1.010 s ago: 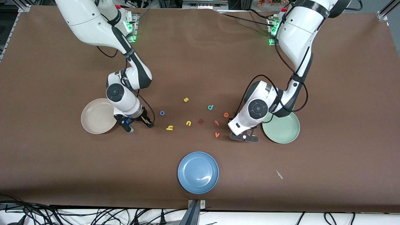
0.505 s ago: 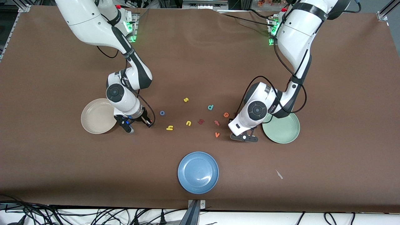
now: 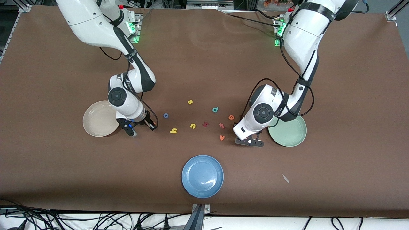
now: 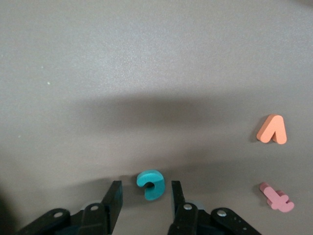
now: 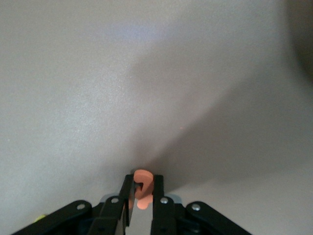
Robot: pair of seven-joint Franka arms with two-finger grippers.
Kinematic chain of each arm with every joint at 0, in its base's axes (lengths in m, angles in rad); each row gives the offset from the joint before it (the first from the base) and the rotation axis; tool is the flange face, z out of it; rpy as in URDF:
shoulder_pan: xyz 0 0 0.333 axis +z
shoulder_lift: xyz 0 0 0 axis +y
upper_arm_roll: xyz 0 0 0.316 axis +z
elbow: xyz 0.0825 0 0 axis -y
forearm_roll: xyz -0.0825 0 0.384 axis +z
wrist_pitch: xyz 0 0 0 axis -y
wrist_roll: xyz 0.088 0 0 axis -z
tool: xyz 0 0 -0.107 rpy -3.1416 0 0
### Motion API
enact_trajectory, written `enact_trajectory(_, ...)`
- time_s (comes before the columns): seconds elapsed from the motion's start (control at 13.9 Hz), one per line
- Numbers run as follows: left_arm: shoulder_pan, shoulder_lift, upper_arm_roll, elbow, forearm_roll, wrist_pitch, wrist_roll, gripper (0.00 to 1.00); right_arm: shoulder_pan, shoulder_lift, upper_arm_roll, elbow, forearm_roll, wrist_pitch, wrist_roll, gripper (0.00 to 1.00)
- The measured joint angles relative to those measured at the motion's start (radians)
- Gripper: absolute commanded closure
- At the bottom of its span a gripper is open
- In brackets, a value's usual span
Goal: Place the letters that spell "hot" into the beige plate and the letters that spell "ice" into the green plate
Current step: 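Drop the orange letter in the cream plate while the left gripper lifts the c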
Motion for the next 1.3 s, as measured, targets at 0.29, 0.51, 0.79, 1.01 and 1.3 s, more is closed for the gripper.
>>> enact_trajectory(0.29,0.0,0.017,0.0,0.0,0.0,0.027,0.0,0.58,-0.006,-0.039,-0.066,0.098,0.0,-0.256,-0.268,1.0)
enact_trajectory(0.51,0.0,0.017,0.001,0.001,0.0,0.032,0.0,0.79,-0.014,-0.1,-0.159,0.062,0.0,-0.313,-0.536,1.0)
enact_trajectory(0.79,0.0,0.017,0.002,0.004,0.0,0.036,0.0,0.96,-0.021,-0.165,-0.276,-0.049,0.001,-0.295,-0.812,1.0)
enact_trajectory(1.01,0.004,0.014,0.006,0.011,0.0,0.034,0.0,0.96,-0.023,-0.18,-0.319,-0.146,0.003,-0.168,-0.951,0.37)
enact_trajectory(1.3,0.028,-0.026,0.012,0.029,0.0,-0.086,0.004,0.96,-0.019,-0.182,-0.321,-0.198,0.016,-0.091,-0.991,0.0)
